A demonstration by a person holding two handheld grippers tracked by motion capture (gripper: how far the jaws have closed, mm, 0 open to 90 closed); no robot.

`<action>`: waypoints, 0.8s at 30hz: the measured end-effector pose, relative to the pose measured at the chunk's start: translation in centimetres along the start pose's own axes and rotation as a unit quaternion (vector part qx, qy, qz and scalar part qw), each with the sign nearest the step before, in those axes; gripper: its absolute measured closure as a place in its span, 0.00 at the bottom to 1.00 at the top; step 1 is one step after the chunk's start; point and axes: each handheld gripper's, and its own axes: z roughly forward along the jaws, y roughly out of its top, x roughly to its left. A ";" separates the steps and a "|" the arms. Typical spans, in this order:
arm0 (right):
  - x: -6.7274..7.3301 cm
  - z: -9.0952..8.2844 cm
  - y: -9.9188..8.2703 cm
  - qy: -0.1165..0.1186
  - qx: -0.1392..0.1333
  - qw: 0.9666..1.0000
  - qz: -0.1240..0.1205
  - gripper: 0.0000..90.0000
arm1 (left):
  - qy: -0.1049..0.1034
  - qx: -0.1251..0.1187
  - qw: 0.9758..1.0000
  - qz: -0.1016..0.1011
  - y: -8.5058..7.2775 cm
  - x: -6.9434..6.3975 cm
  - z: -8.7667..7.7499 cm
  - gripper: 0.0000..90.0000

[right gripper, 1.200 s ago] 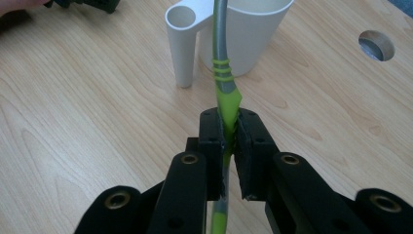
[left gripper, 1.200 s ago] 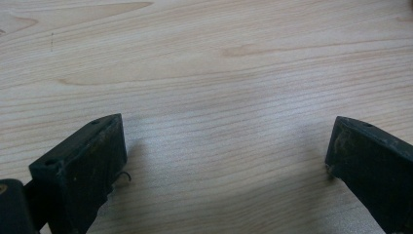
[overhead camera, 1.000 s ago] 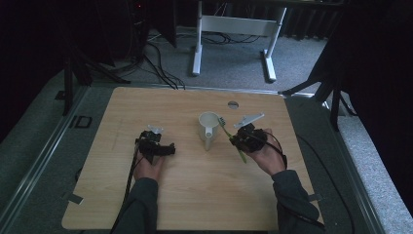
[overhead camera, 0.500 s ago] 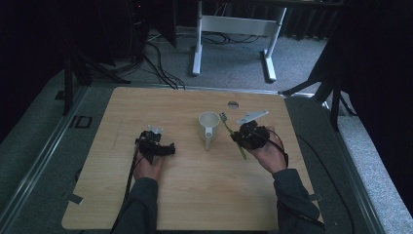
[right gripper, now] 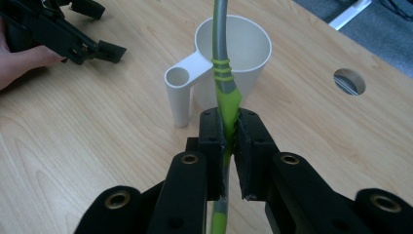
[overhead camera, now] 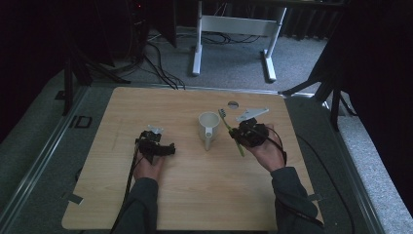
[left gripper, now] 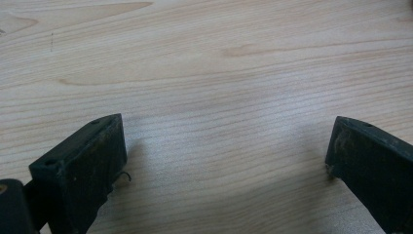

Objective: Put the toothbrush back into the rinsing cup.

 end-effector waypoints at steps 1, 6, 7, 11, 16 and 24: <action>0.0 -0.1 0.1 -0.002 -0.002 1.000 0.000 0.91 | 0.000 0.000 1.000 0.000 0.0 0.0 0.0 0.02; -0.1 -0.4 0.6 -0.005 -0.011 1.000 -0.002 0.91 | 0.000 0.000 1.000 -0.001 0.0 0.0 0.0 0.02; -0.1 -0.5 0.7 -0.006 -0.014 1.000 -0.001 0.91 | 0.000 0.000 1.000 -0.001 0.0 0.0 0.0 0.02; -0.1 -0.7 0.8 -0.007 -0.017 1.000 -0.001 0.91 | 0.000 -0.001 1.000 -0.001 0.0 0.0 0.0 0.02; -0.1 -0.7 0.9 -0.006 -0.019 1.000 0.000 0.91 | 0.000 -0.001 1.000 -0.001 0.0 0.0 0.0 0.02; 0.0 -0.9 1.3 -0.006 -0.027 1.000 0.002 0.91 | 0.000 -0.001 1.000 -0.001 0.0 0.0 0.0 0.02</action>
